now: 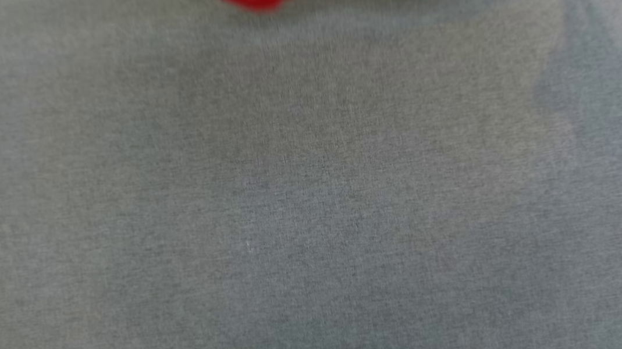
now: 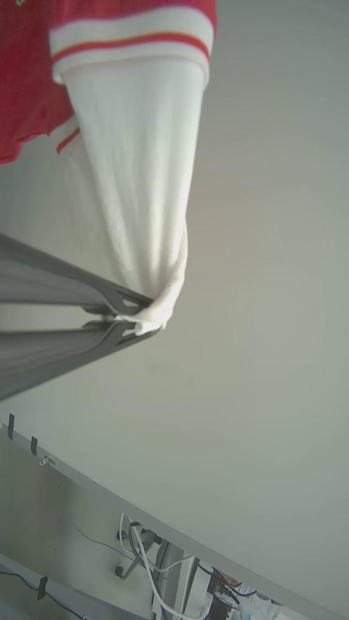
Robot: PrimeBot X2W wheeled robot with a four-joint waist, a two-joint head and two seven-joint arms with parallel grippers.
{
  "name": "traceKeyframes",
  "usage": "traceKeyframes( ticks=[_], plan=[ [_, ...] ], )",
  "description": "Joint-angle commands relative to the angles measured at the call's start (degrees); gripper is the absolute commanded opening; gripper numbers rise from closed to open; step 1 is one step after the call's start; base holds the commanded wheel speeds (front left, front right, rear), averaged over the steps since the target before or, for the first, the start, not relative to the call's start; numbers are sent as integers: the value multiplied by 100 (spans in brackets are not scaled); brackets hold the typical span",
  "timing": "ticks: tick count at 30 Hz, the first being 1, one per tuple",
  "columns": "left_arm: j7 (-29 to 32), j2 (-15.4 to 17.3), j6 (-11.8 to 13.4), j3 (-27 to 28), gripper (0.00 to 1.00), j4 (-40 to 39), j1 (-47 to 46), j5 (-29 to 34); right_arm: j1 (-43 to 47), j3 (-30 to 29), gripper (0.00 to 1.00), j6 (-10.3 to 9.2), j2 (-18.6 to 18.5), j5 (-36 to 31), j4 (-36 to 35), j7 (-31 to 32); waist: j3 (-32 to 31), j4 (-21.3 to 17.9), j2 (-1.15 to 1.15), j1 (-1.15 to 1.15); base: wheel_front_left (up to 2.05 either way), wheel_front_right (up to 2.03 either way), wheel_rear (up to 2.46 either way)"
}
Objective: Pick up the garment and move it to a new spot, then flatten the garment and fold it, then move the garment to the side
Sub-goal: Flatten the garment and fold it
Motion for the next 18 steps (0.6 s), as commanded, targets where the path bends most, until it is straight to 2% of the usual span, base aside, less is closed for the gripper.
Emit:
traceKeyframes(
  ticks=[1, 9, 12, 18],
  plan=[
    [-196, -19, -38, 4, 0, 202, -319, 158, -260, -14, 0, -11, 18, -145, 191, -161, 820, -17, 0, -1, 0, 0, 0],
    [-1114, -319, -237, -200, 0, 1580, -1465, 542, -1191, -5, 0, -11, 371, -656, 1341, -1131, 1338, 63, 0, -1, 0, 0, 0],
    [-1354, -437, -310, -301, 0, 2068, -1519, 557, -1183, -52, 0, -11, 592, -667, 1701, -1341, 1423, 79, 0, -1, 0, 0, 0],
    [-1747, -618, -442, -565, 0, 2678, -1124, 468, -870, -7, 0, -11, 714, -619, 2138, -1703, 1448, 136, 0, -1, 0, 0, 0]
  ],
)
